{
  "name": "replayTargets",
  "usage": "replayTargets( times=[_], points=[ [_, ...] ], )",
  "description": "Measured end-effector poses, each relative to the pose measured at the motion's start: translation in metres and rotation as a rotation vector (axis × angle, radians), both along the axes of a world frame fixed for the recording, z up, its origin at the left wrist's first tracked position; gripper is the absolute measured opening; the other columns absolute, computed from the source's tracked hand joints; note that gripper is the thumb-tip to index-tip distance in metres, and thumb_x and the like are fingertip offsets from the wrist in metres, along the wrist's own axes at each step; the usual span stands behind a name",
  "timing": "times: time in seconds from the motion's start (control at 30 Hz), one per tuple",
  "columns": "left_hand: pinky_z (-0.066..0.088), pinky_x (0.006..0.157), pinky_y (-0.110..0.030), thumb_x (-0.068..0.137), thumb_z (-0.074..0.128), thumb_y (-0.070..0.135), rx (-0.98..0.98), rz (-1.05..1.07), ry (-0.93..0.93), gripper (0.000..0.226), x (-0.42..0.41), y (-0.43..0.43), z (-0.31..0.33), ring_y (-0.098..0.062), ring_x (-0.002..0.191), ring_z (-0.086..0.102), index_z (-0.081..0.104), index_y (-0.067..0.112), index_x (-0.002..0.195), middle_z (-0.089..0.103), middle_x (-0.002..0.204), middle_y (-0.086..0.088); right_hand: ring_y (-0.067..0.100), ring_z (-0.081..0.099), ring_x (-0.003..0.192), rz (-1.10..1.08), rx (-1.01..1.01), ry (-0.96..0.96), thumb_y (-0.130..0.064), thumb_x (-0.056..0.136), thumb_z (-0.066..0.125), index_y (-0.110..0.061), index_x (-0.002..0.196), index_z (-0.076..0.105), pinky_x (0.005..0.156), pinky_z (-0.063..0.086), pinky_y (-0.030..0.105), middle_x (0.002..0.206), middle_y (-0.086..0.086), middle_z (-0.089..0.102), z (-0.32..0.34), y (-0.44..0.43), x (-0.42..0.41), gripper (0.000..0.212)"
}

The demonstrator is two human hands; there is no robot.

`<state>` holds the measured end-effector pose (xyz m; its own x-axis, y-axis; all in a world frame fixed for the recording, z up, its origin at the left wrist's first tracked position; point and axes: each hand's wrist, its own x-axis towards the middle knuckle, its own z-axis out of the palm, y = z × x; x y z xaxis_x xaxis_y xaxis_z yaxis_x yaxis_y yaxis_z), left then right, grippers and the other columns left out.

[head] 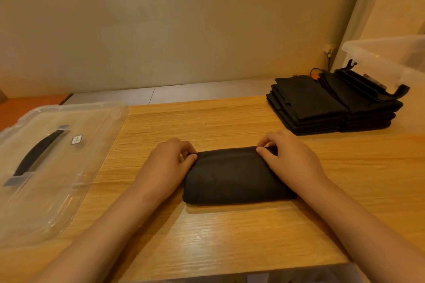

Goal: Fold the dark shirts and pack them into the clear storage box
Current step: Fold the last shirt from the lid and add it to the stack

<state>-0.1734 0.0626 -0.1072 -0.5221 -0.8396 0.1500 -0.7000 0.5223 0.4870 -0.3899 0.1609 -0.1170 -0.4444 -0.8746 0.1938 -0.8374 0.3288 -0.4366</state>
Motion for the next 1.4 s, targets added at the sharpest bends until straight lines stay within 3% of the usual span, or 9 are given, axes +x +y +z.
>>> replayTargets(
  times=[0.2, 0.3, 0.5, 0.67, 0.87, 0.97, 1.07, 1.2, 1.4],
  points=[
    [0.042, 0.072, -0.020, 0.095, 0.054, 0.035, 0.101, -0.062, -0.023, 0.018, 0.007, 0.001, 0.011, -0.002, 0.088, 0.055, 0.066, 0.030, 0.107, 0.062, 0.106, 0.011, 0.009, 0.038, 0.124, 0.034, -0.095, 0.130, -0.030, 0.100, 0.043, -0.028, 0.126, 0.058, 0.089, 0.041, 0.026, 0.128, -0.009, 0.052, 0.013, 0.014, 0.004, 0.030],
    [0.036, 0.098, -0.021, 0.097, 0.048, 0.040, 0.005, -0.141, -0.039, 0.040, 0.000, 0.005, 0.015, -0.006, 0.120, 0.046, 0.050, 0.028, 0.135, 0.048, 0.133, 0.013, 0.011, 0.034, 0.134, 0.235, -0.170, 0.152, -0.030, 0.101, 0.040, -0.023, 0.134, 0.053, 0.111, 0.023, 0.028, 0.139, -0.007, 0.049, 0.027, 0.020, 0.037, 0.036],
    [0.009, 0.108, -0.009, 0.099, 0.030, 0.043, 0.018, -0.351, -0.166, 0.056, -0.011, 0.025, -0.006, -0.005, 0.141, 0.022, 0.025, 0.022, 0.151, 0.028, 0.156, 0.006, 0.005, -0.001, 0.147, 0.421, 0.225, 0.237, -0.055, 0.083, -0.012, -0.028, 0.153, 0.010, 0.117, -0.005, 0.030, 0.161, -0.012, 0.007, -0.004, 0.018, 0.063, 0.078],
    [0.003, 0.107, -0.007, 0.095, 0.023, 0.048, 0.001, -0.322, -0.160, 0.061, -0.002, 0.033, -0.009, -0.004, 0.142, 0.020, 0.024, 0.023, 0.151, 0.026, 0.156, 0.007, 0.002, 0.000, 0.146, 0.364, 0.276, 0.162, -0.050, 0.101, 0.018, -0.033, 0.153, 0.008, 0.120, -0.001, 0.032, 0.160, -0.015, 0.007, -0.002, 0.024, 0.038, 0.056],
    [0.018, 0.113, -0.022, 0.101, 0.034, 0.042, -0.105, -0.167, -0.149, 0.056, -0.001, 0.070, -0.006, -0.010, 0.140, 0.025, 0.024, 0.021, 0.152, 0.031, 0.154, 0.006, 0.002, 0.001, 0.146, 0.179, 0.252, -0.030, -0.049, 0.101, 0.023, -0.030, 0.153, 0.011, 0.119, 0.001, 0.030, 0.160, -0.012, 0.008, -0.002, 0.050, -0.010, 0.056],
    [0.030, 0.104, -0.025, 0.097, 0.045, 0.043, -0.104, -0.058, -0.049, 0.051, 0.003, 0.086, -0.006, -0.011, 0.129, 0.035, 0.039, 0.023, 0.144, 0.046, 0.138, 0.007, 0.000, 0.019, 0.141, 0.043, -0.055, -0.171, -0.044, 0.099, 0.037, -0.028, 0.147, 0.032, 0.115, 0.018, 0.025, 0.149, -0.019, 0.029, 0.004, 0.089, 0.008, 0.051],
    [0.035, 0.093, -0.025, 0.094, 0.052, 0.041, -0.045, 0.013, 0.006, 0.043, 0.011, 0.100, -0.003, -0.013, 0.119, 0.041, 0.051, 0.024, 0.134, 0.054, 0.120, 0.005, -0.008, 0.054, 0.092, -0.093, -0.311, -0.478, -0.037, 0.094, 0.049, -0.029, 0.104, 0.063, 0.080, 0.044, 0.017, 0.103, -0.016, 0.060, 0.012, 0.139, 0.048, 0.019],
    [0.042, 0.091, -0.028, 0.091, 0.060, 0.033, 0.048, 0.037, 0.101, 0.038, 0.027, 0.132, -0.003, -0.012, 0.110, 0.050, 0.057, 0.025, 0.128, 0.057, 0.112, 0.007, 0.020, 0.063, 0.050, -0.130, -0.075, -1.253, -0.046, 0.073, 0.053, 0.000, 0.083, 0.063, 0.044, 0.050, 0.023, 0.062, 0.015, 0.066, 0.000, 0.175, 0.085, 0.048],
    [0.044, 0.071, -0.012, 0.088, 0.067, 0.019, 0.193, 0.085, 0.327, 0.033, 0.037, 0.177, -0.008, 0.001, 0.088, 0.056, 0.059, 0.028, 0.119, 0.060, 0.103, 0.014, 0.022, 0.072, 0.089, -0.032, 0.028, -1.495, -0.057, 0.071, 0.061, -0.014, 0.123, 0.055, 0.087, 0.056, 0.038, 0.106, 0.010, 0.072, -0.019, 0.166, 0.112, 0.067]
  ],
)
